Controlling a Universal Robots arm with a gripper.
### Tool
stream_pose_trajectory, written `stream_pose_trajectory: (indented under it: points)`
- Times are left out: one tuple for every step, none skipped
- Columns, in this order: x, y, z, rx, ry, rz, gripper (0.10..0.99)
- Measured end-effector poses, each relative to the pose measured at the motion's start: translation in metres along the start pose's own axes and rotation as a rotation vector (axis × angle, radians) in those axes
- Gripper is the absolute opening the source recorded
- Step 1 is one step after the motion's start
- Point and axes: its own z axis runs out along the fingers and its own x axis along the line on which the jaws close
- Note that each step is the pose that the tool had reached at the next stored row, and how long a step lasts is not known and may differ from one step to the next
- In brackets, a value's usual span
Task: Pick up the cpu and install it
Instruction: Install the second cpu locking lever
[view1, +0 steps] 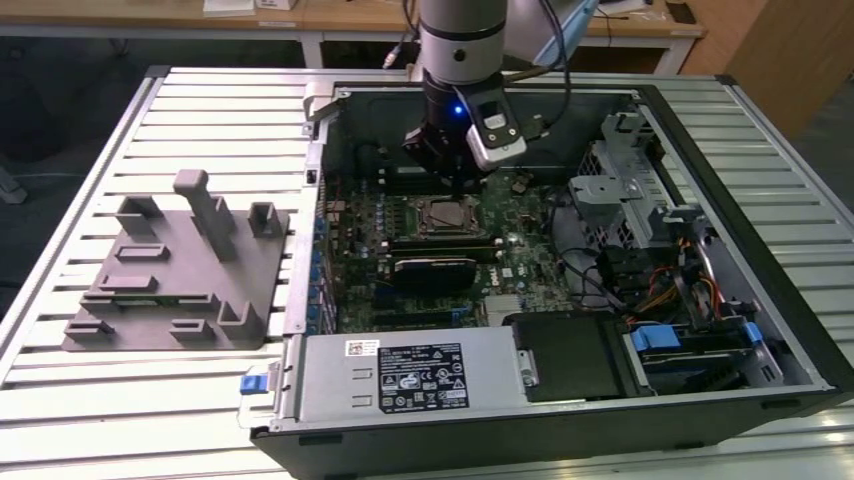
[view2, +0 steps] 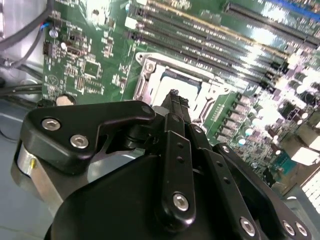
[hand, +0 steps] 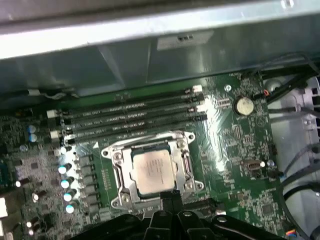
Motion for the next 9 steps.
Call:
stream_pose_trajectory:
  points:
    - [-0.0006,-0.0015,0.0,0.0,0.0001,0.0,0.106]
    - [-0.0012,-0.003,0.0,0.0,0.0001,0.0,0.106]
    - [-0.0018,-0.0044,0.0,0.0,0.0,0.0,0.106]
    - [-0.0024,-0.0059,0.0001,0.0,0.0,0.0,0.106]
    - [-0.0031,-0.0073,0.0001,0.0,0.0,0.0,0.106]
    - [-0.0038,-0.009,0.0001,0.0,0.0001,0.0,0.106]
    - [-0.0046,-0.0105,0.0002,0.0,0.0,0.0,0.106]
    - [-0.0054,-0.0121,0.0002,0.0,0.0,0.0,0.106]
    - [-0.0062,-0.0137,0.0003,0.0,0.0,0.0,0.106]
